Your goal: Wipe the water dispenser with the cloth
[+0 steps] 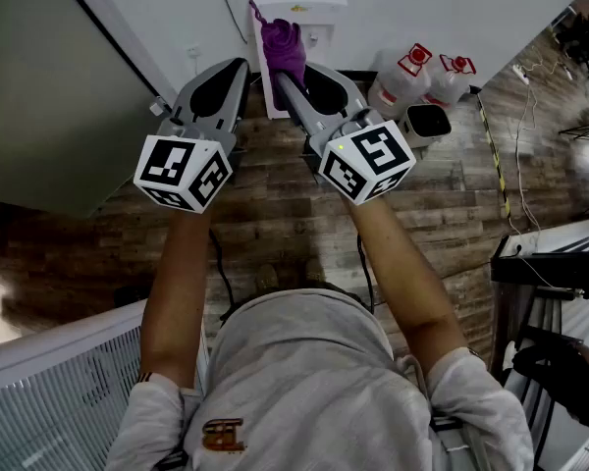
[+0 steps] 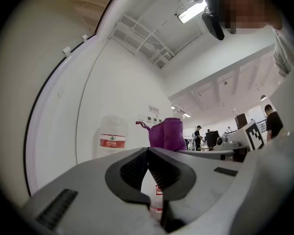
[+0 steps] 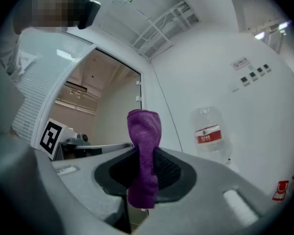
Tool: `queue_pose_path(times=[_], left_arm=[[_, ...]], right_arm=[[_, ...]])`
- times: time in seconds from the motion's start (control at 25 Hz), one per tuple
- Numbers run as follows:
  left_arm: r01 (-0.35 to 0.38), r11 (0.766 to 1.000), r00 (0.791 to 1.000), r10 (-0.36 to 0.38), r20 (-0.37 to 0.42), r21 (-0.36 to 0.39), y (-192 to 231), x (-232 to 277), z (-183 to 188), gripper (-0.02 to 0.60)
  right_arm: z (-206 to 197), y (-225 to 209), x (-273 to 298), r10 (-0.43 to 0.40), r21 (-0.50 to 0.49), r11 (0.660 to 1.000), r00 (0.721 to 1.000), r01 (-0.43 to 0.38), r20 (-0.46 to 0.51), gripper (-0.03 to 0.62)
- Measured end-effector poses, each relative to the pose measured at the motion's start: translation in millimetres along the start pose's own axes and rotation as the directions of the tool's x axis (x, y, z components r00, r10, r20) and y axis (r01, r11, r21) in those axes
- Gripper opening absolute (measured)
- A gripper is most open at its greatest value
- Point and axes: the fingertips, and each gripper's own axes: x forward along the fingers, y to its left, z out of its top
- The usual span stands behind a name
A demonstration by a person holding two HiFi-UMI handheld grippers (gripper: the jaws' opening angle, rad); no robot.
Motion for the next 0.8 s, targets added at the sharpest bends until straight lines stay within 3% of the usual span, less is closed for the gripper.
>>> queue_pose_path(times=[0.32, 0.8], left_arm=[[-0.015, 1.0, 1.0, 0.015, -0.005, 0.0, -8, 10, -7, -0.002], [-0.099, 0.995, 0.995, 0.099, -0.03, 0.016, -14, 28, -21, -0.002]], right_arm=[[-1, -9, -8, 0.03, 0.005, 1.0, 1.0, -0.03, 0.0, 0.087], [-2, -36, -18, 0.061, 0.013, 0.998, 0.998, -0.061, -0.017, 0.087]])
